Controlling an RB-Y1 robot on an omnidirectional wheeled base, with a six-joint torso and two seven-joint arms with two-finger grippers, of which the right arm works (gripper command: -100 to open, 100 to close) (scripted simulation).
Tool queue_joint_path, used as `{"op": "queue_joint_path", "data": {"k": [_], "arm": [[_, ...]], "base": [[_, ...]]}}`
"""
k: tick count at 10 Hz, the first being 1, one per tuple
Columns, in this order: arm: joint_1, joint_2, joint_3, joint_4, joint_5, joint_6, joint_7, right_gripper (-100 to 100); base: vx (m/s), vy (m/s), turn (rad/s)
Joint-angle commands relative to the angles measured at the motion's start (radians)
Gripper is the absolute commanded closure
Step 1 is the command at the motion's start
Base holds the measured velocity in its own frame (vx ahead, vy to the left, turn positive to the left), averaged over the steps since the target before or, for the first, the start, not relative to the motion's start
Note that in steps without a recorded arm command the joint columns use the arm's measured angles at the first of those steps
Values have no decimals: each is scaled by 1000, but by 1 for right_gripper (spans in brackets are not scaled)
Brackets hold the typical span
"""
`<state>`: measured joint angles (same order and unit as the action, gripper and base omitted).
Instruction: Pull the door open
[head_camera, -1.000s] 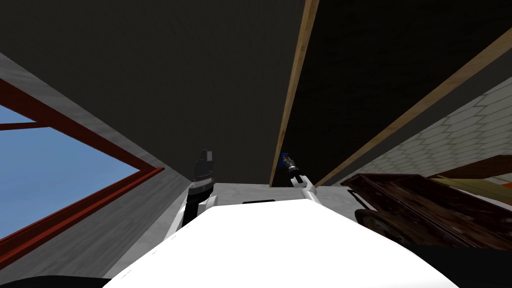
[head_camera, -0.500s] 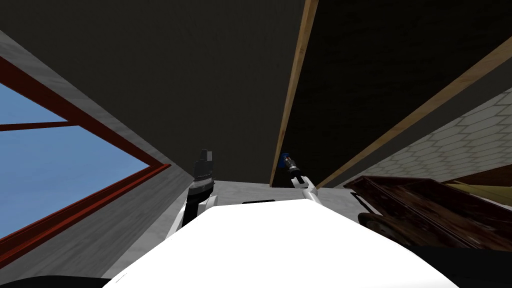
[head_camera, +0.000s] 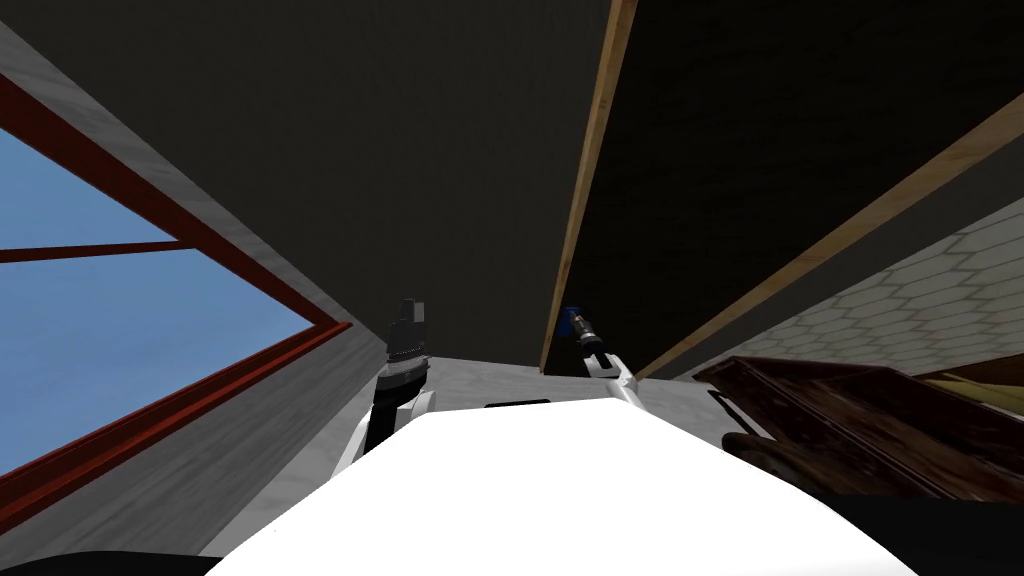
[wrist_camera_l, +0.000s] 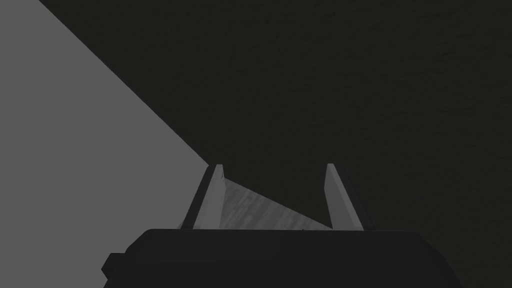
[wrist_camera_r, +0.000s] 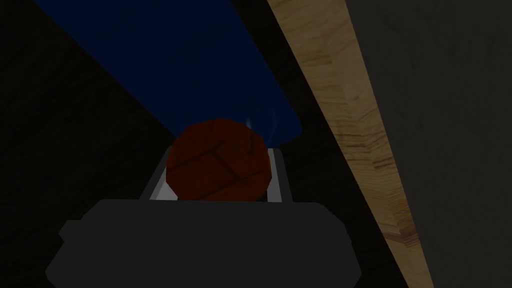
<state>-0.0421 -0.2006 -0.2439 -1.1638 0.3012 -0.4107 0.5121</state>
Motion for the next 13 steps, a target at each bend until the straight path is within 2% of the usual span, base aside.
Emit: {"op": "queue_joint_path", "data": {"k": [1, 3, 4, 5, 6, 8, 9, 10, 11, 13], "arm": [[4, 3, 8, -4, -17, -2, -35, 100], [17, -3, 19, -16, -75, -1, -97, 100], [17, -3, 19, -16, -75, -1, -113, 100], [24, -6, 25, -22, -106, -1, -147, 100], [24, -6, 25, -22, -106, -1, -154, 100], [38, -13, 37, -36, -171, 0, -220, 100], [38, -13, 37, -36, -171, 0, -235, 100], [45, -17, 43, -43, -203, 0, -269, 100], [45, -17, 43, -43, -203, 0, -276, 100], [59, -24, 55, -57, -272, 0, -341, 100]], "base": [[-32, -28, 37], [-46, -28, 87], [-32, -26, 48], [-37, -19, 65], [-32, -16, 29], [-45, -33, 87], [-41, -29, 70], [-35, -22, 76], [-28, -19, 33], [-47, -31, 96]]}}
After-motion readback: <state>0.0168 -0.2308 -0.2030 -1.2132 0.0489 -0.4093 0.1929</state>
